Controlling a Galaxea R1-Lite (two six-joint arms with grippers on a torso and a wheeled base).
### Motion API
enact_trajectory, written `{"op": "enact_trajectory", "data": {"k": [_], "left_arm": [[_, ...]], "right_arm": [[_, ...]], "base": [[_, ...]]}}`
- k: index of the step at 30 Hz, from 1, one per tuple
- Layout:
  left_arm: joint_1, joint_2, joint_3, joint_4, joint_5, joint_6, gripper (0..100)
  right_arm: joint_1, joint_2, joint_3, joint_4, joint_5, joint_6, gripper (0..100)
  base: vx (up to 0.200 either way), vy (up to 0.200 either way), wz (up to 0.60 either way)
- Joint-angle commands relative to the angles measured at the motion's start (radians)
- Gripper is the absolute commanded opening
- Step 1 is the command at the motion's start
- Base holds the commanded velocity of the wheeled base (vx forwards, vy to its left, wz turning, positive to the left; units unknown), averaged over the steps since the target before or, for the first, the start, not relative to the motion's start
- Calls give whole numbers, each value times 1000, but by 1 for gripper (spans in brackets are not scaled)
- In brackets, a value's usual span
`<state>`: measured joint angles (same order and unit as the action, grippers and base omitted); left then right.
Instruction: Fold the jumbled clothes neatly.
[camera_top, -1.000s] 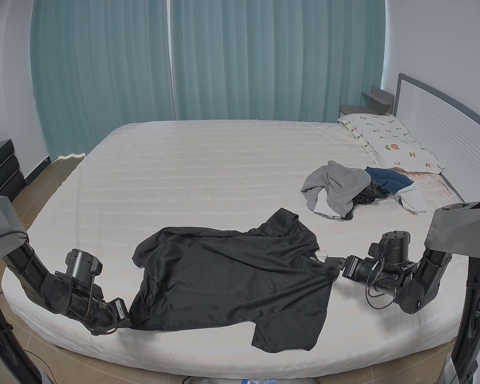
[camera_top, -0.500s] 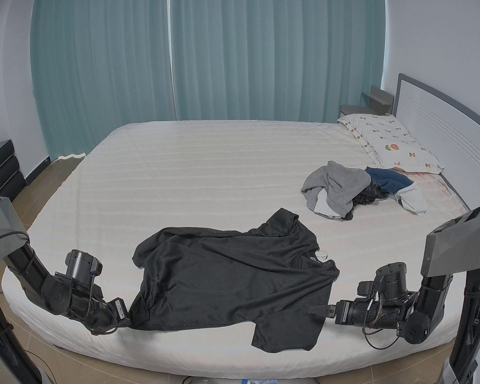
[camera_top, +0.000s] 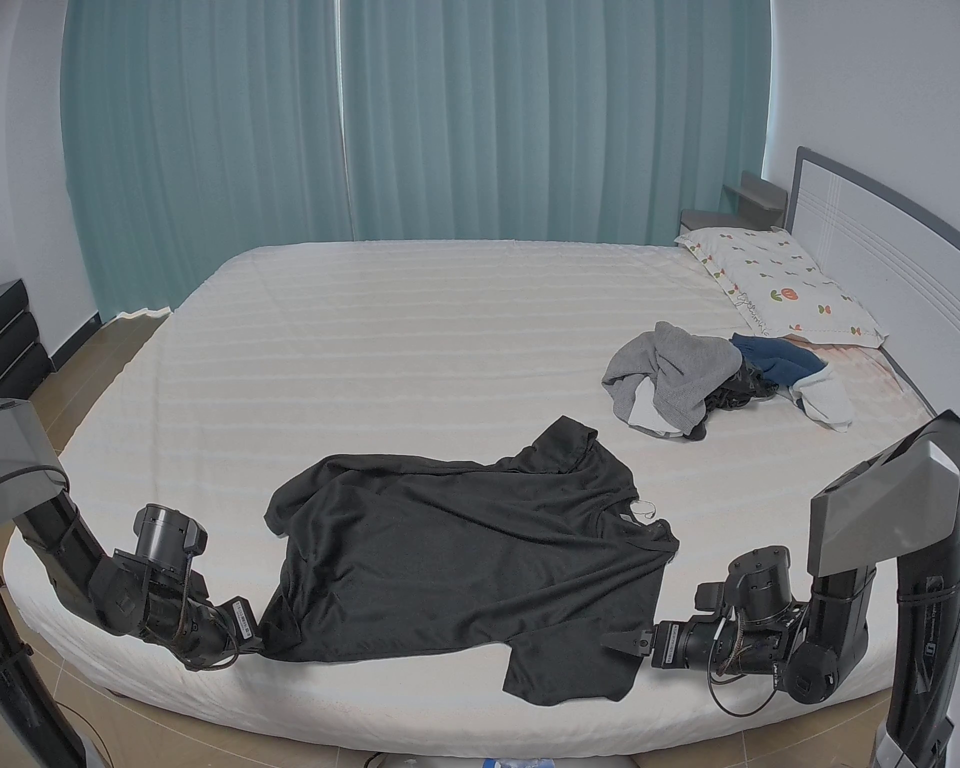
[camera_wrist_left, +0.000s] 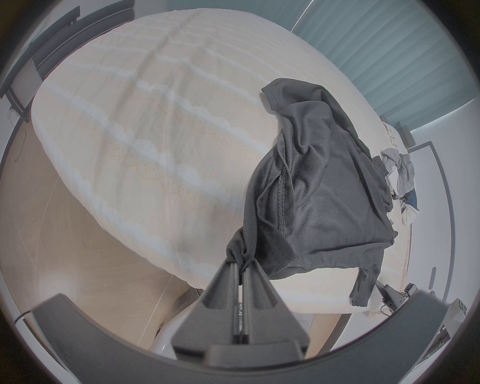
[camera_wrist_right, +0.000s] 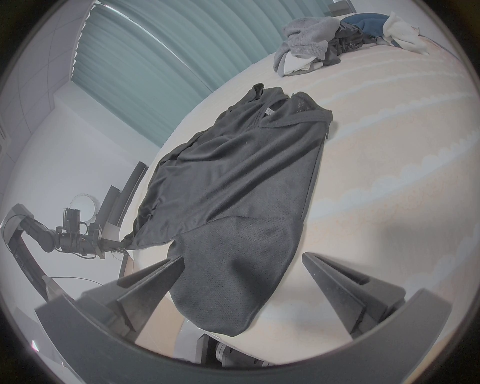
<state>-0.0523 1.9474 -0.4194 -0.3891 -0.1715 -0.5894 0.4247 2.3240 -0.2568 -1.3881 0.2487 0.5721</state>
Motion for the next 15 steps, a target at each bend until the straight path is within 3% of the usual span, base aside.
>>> {"op": "enact_trajectory", "data": {"k": [1,3,4,8,15], "left_arm": [[0,8,-1,0,0,-1,0],[0,8,-2,0,-2,-1,0],[0,8,-2,0,-2,-1,0],[0,8,-1,0,-2,-3,0],[2,8,-2,0,-2,-3,0]], "right_arm": [[13,43,-16,-2,-6,2,100],[22,46,-18,-2,-22,2,100],[22,46,-18,-2,-22,2,0],[28,51,-21,-3,-60,2,0],[13,1,45,0,-62,-31,0]], "base": [[0,0,0],[0,0,0],[0,0,0],[0,0,0],[0,0,0]]}}
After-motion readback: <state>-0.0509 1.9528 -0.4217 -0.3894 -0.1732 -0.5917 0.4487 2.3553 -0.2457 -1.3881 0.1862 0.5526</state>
